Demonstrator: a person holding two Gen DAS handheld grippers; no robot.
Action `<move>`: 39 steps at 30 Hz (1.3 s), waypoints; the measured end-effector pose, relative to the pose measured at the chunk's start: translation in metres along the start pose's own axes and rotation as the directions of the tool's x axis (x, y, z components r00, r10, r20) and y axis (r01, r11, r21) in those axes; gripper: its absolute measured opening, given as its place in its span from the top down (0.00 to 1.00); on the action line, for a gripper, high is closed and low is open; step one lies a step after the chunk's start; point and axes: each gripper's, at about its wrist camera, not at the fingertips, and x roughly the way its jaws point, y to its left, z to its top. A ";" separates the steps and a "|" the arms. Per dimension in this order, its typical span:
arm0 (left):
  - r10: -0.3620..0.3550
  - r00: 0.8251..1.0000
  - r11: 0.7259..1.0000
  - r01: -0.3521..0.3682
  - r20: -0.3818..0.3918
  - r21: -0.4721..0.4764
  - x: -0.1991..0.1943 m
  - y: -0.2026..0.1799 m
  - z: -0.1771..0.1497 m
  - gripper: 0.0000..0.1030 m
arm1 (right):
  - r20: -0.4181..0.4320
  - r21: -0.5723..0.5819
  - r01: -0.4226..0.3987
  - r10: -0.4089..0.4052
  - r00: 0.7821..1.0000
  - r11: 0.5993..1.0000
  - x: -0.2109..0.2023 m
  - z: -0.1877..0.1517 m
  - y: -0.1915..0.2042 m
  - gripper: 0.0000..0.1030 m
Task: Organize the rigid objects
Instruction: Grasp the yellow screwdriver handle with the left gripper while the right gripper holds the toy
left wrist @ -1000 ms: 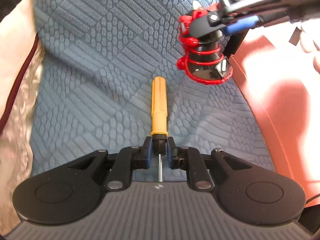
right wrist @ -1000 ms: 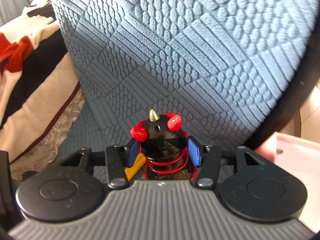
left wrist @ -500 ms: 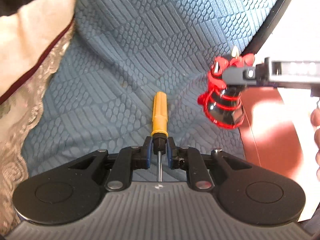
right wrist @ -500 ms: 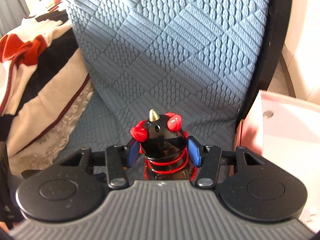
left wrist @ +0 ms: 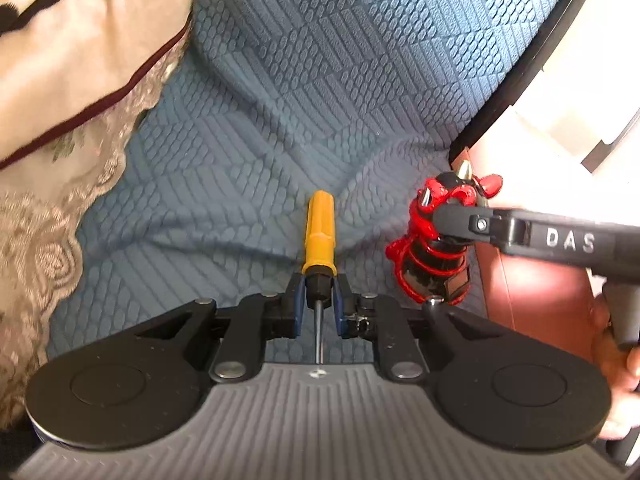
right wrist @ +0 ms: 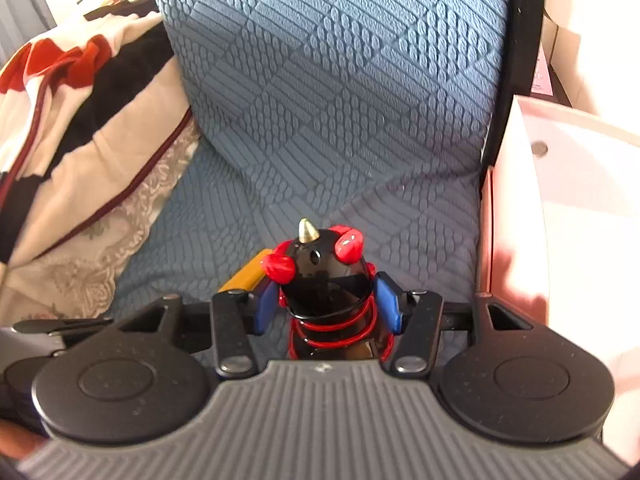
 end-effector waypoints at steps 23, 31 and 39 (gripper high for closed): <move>0.062 0.994 0.998 -0.060 -0.094 0.029 0.023 -0.004 -0.003 0.83 | -0.044 0.011 0.033 -0.033 0.999 0.999 0.016 -0.035 0.005 0.43; 0.063 0.995 0.998 -0.063 -0.078 0.008 0.022 -0.004 -0.003 0.82 | -0.019 -0.050 0.088 -0.089 0.996 0.995 0.017 -0.039 0.015 0.45; 0.047 0.999 0.999 -0.047 -0.023 -0.011 0.017 -0.002 0.006 0.76 | 0.012 -0.073 0.104 -0.103 0.995 0.992 0.017 -0.038 0.017 0.45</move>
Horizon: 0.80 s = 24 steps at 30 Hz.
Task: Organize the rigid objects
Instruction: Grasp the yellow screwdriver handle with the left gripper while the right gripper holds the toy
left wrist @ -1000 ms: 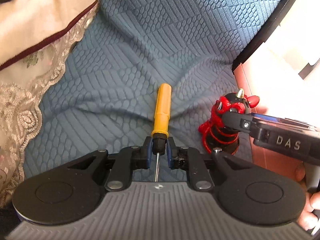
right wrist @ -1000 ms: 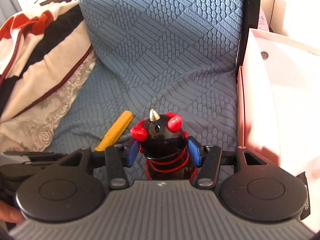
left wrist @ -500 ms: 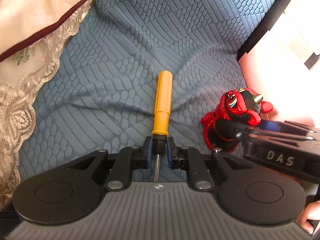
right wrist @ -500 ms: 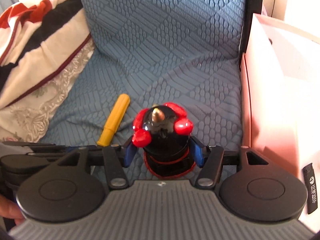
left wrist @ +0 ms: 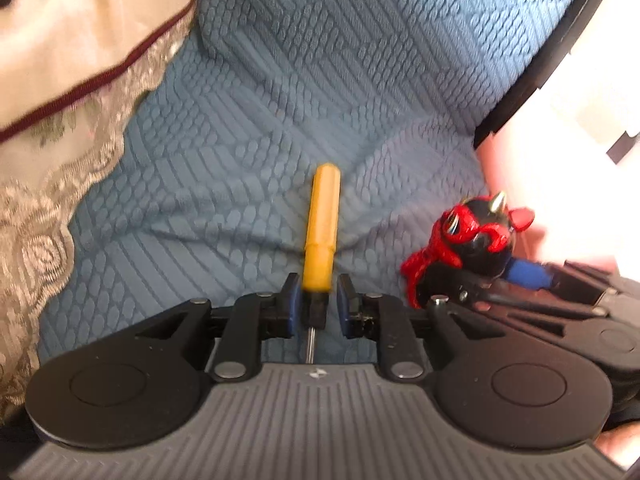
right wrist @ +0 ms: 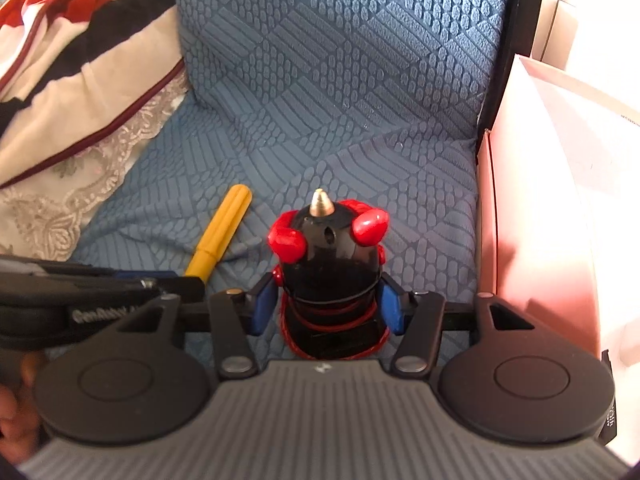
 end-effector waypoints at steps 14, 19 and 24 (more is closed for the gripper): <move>-0.022 1.000 0.999 0.022 0.020 0.025 0.018 -0.009 0.025 0.73 | 0.060 0.034 0.052 -0.054 0.997 0.998 -0.004 0.006 -0.007 0.50; 0.006 1.000 0.998 -0.008 0.025 0.069 0.022 -0.014 0.022 0.73 | 0.050 0.018 0.049 -0.050 0.998 0.999 -0.004 0.007 -0.005 0.51; 0.043 0.999 0.993 -0.046 0.028 0.113 0.024 -0.019 0.016 0.73 | 0.042 0.006 0.051 -0.052 0.998 0.999 -0.005 0.005 -0.002 0.51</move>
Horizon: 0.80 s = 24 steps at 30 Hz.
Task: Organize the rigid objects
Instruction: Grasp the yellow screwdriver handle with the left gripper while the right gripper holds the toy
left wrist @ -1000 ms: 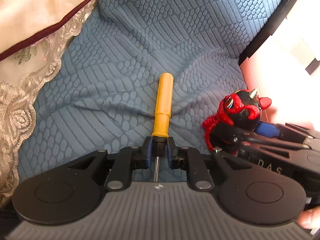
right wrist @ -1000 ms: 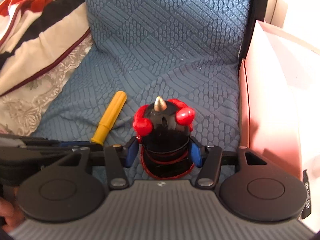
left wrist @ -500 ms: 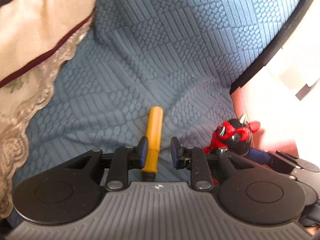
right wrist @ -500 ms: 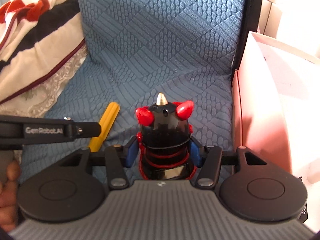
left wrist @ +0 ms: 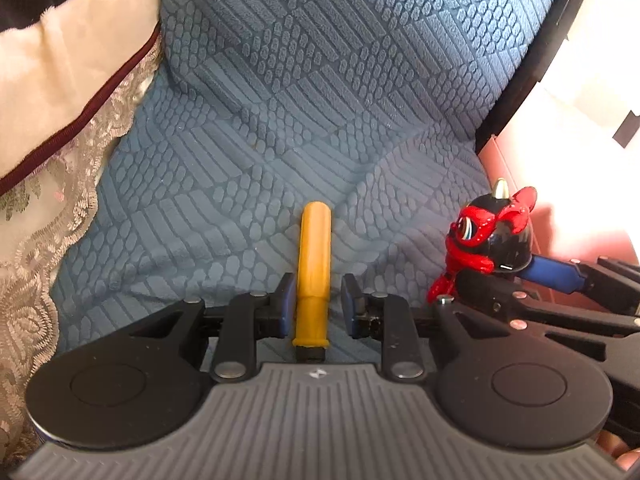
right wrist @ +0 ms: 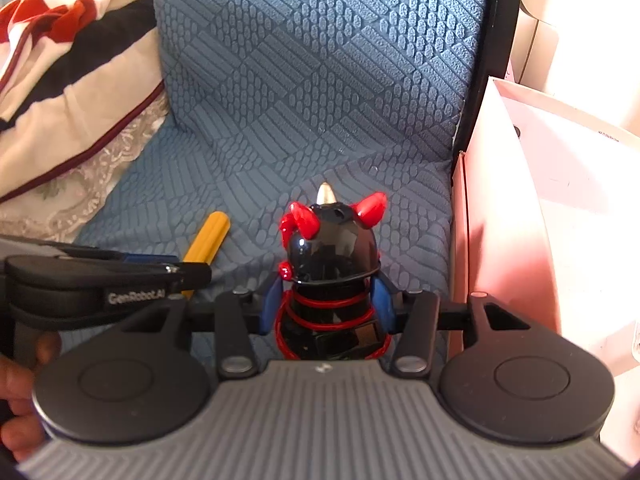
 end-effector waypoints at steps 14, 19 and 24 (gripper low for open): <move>0.078 0.997 0.993 -0.080 0.029 0.090 0.003 -0.011 -0.012 0.73 | -0.037 0.009 -0.026 0.026 0.999 1.000 -0.008 -0.015 0.002 0.50; 0.103 0.993 0.987 -0.109 0.054 0.116 0.005 -0.013 -0.014 0.73 | -0.028 0.024 -0.002 0.003 1.000 1.000 -0.008 -0.015 -0.002 0.37; 0.105 0.993 0.988 -0.111 0.060 0.106 0.003 -0.012 -0.015 0.73 | -0.014 0.048 -0.026 0.026 1.000 0.999 -0.004 -0.014 -0.004 0.37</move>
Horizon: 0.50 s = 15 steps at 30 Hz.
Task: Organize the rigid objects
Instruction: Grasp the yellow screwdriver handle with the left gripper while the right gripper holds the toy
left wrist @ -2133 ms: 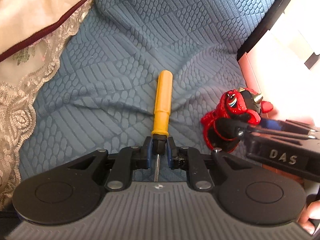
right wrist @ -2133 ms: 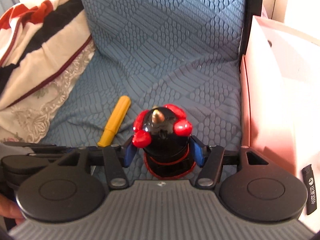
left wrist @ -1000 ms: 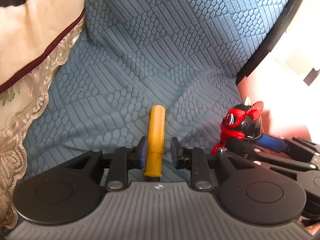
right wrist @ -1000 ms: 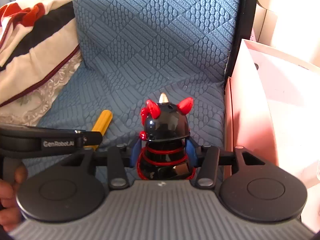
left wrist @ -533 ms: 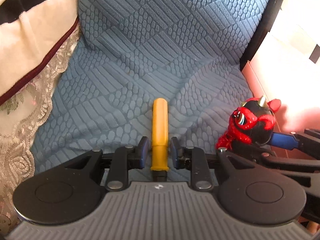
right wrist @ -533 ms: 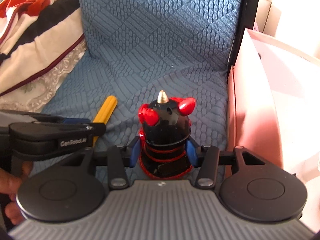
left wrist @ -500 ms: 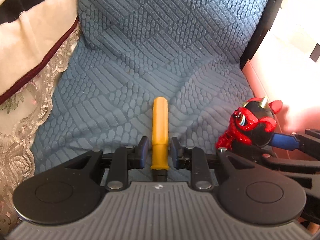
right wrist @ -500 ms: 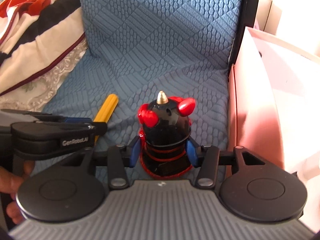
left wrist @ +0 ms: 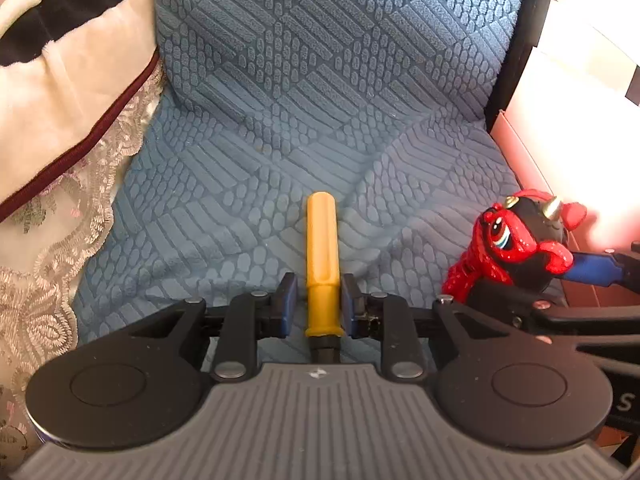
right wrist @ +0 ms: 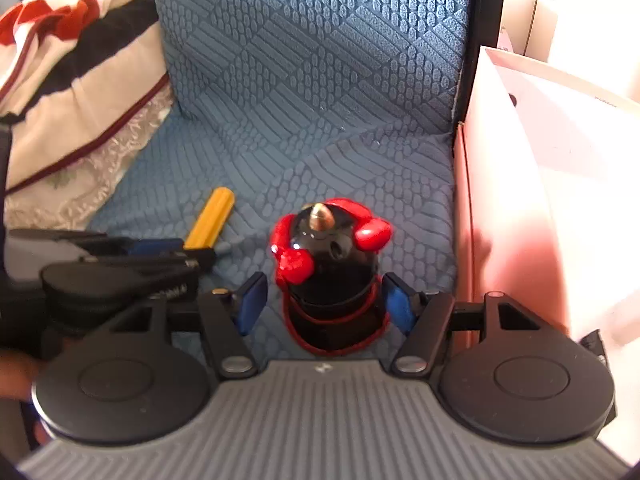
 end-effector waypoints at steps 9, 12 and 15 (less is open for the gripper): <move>0.005 1.000 1.000 -0.005 0.014 0.016 0.002 -0.002 0.003 0.79 | 0.026 -0.009 0.030 -0.030 0.999 1.000 0.008 0.000 0.004 0.40; -0.008 1.000 1.000 0.008 0.011 -0.008 -0.001 0.001 0.006 0.79 | 0.026 -0.018 0.027 -0.026 0.999 0.999 0.006 0.001 0.007 0.42; -0.024 1.000 0.999 0.025 0.019 -0.036 -0.008 0.004 0.008 0.79 | 0.029 -0.012 0.029 -0.028 0.999 1.000 0.002 0.000 0.008 0.42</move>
